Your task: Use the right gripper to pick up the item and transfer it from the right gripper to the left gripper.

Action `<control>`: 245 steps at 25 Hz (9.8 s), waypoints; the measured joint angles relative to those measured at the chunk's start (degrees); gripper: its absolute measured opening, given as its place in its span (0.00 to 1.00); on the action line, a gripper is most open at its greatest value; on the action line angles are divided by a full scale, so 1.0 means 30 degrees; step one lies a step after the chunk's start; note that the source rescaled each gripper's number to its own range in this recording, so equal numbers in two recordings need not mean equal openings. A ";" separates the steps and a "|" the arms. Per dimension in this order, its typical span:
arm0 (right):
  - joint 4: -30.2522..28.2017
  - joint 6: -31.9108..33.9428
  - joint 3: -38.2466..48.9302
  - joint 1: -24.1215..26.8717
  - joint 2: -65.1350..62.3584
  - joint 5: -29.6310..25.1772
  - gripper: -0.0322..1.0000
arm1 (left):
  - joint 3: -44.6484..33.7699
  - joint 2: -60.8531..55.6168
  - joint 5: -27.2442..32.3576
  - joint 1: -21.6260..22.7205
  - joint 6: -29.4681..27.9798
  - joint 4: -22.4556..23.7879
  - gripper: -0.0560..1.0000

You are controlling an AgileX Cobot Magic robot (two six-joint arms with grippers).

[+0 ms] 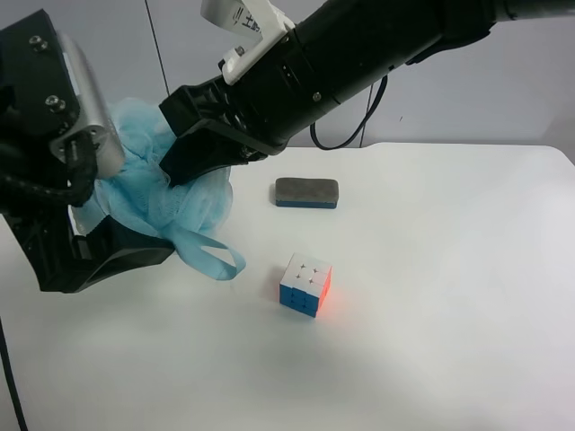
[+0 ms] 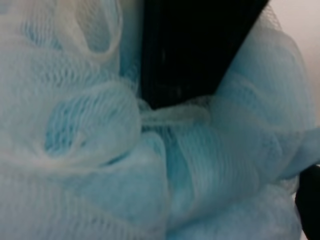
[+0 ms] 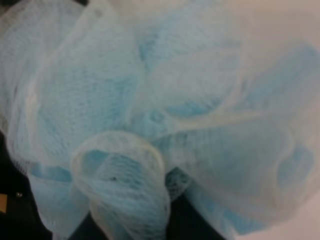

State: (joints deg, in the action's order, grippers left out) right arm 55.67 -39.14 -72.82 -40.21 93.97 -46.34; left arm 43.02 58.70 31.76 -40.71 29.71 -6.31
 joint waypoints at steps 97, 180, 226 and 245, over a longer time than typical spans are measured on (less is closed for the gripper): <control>-1.7202 1.3206 1.4808 0.5665 -3.0062 -0.4859 1.00 | 0.0000 0.0451 -0.0405 -0.0155 -0.0248 -0.0585 0.06; -1.7196 1.3206 1.4808 1.2666 -3.1368 -0.4859 1.00 | 0.5236 0.1435 0.8435 0.6000 -0.5825 0.1354 1.00; -1.7180 1.3206 1.4808 1.2666 -3.1368 -0.4859 1.00 | -0.4679 -1.9610 0.9695 0.8228 -1.0101 0.1890 1.00; -1.7180 1.3206 1.4808 1.2666 -3.1368 -0.4859 1.00 | -0.4679 -1.9610 0.9695 1.3487 -1.0101 0.1905 1.00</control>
State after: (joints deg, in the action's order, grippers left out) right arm 4.12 0.48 -28.40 -2.21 -0.13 -60.92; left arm 28.98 -0.13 60.85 -0.25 -0.59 -0.59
